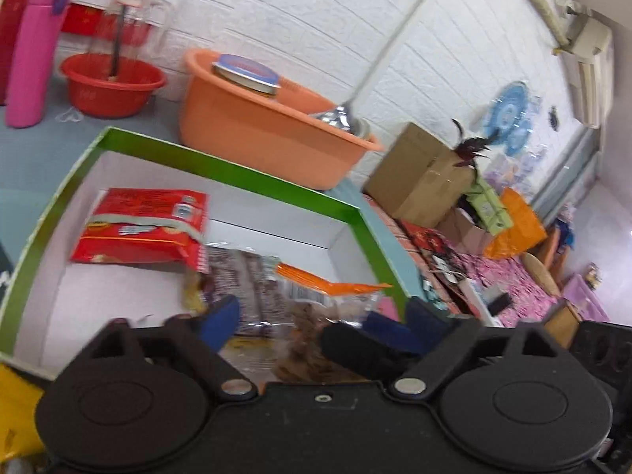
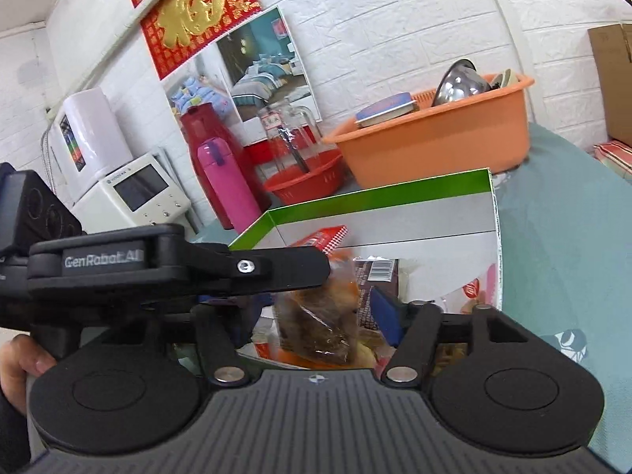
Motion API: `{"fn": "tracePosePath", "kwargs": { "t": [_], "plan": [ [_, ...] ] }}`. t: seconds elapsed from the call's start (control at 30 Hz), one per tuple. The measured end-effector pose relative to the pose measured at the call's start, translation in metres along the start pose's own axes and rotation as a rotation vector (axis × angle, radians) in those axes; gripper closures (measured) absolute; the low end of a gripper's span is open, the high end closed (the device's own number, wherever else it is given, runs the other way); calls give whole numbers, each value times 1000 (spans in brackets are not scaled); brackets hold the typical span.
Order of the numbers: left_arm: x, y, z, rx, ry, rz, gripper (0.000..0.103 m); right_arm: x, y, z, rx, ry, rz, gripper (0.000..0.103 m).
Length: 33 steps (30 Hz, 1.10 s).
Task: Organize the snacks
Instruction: 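Carry the clear brown-snack bag into the box and open the left gripper, then grasp the red spicy-snack bag on the table with the left gripper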
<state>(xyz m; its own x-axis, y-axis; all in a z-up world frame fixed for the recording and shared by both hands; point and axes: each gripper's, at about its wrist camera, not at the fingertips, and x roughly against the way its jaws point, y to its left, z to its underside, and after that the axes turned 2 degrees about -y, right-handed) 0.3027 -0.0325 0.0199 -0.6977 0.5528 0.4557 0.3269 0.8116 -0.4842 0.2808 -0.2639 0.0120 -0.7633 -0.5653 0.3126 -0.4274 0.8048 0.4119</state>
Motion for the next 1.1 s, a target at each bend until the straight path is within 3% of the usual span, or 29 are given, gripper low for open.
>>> {"fn": "tracePosePath", "kwargs": {
  "t": [0.17,0.3,0.43,0.53,0.8,1.0,1.1],
  "plan": [
    [40,-4,-3,42,-52,34,0,39,19,-9,86,-77,4,0],
    [85,-29,5,10,-111,22,0,81,33,-11,110,-123,-20,0],
    [115,-49,27,-37,-124,39,0,119,47,5,144,-151,-15,0],
    [122,-58,49,-60,-89,48,0,139,50,23,131,-134,-1,0],
    [79,-61,75,-90,44,89,0,167,31,71,-7,-59,75,0],
    [23,-54,73,-95,148,50,0,174,22,85,-65,-40,113,0],
    [15,-58,81,-149,178,40,0,177,22,89,-59,-37,113,0]
  ]
}}
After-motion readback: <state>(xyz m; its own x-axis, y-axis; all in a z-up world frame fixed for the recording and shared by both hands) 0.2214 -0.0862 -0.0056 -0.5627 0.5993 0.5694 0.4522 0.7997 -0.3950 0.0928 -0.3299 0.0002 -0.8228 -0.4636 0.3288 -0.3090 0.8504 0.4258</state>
